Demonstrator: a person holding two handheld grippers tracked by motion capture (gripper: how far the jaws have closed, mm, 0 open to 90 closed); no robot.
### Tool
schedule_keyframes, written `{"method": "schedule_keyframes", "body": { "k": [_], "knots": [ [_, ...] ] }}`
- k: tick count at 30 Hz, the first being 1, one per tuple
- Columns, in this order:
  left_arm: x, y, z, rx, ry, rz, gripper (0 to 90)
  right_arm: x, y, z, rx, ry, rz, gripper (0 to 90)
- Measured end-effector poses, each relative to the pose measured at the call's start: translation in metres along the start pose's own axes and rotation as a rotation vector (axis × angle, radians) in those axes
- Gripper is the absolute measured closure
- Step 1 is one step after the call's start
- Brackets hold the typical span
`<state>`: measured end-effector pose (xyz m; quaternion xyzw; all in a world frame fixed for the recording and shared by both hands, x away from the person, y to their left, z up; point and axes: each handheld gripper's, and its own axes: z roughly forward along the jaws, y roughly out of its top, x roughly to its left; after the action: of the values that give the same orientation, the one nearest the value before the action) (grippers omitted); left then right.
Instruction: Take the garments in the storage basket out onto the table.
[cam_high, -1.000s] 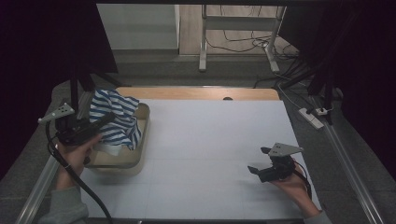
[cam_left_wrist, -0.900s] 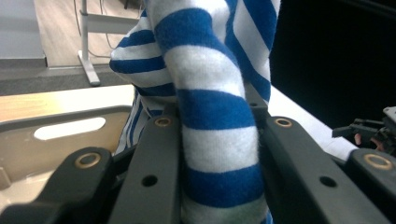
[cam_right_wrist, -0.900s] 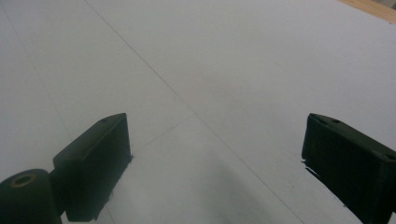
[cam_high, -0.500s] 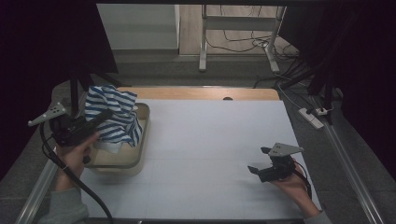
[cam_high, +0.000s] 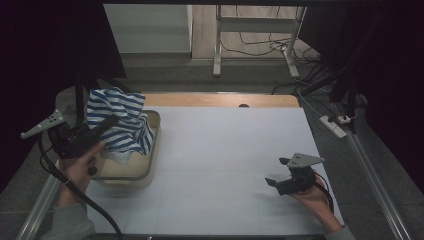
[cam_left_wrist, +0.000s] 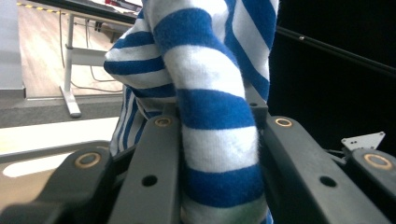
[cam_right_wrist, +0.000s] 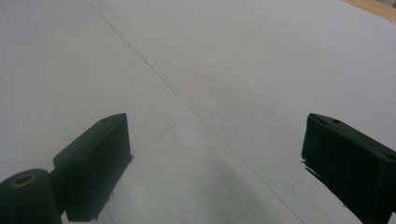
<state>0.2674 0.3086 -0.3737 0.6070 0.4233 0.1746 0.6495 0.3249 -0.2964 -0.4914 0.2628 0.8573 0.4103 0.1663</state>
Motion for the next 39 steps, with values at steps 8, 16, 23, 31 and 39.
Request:
{"method": "schedule_keyframes", "body": {
  "k": [8, 16, 23, 31, 39],
  "knots": [
    [-0.014, 0.004, 0.005, -0.019, -0.054, 0.014, 74.9, 0.0, 0.0, 0.0, -0.002, -0.004, -0.001, 7.8],
    [-0.028, 0.006, 0.009, -0.026, -0.104, 0.029, 74.9, 0.0, 0.0, 0.001, 0.003, -0.004, -0.003, 7.8],
    [-0.034, 0.005, 0.015, -0.034, -0.15, 0.017, 74.9, 0.001, 0.0, 0.001, 0.003, -0.005, -0.004, 7.8],
    [-0.043, 0.004, 0.022, -0.017, -0.173, 0.03, 74.9, 0.0, 0.0, 0.001, 0.005, -0.005, -0.004, 7.8],
    [-0.049, 0.003, 0.028, -0.008, -0.206, 0.033, 74.9, 0.001, 0.0, 0.001, 0.004, -0.004, -0.005, 7.8]
  ]
}}
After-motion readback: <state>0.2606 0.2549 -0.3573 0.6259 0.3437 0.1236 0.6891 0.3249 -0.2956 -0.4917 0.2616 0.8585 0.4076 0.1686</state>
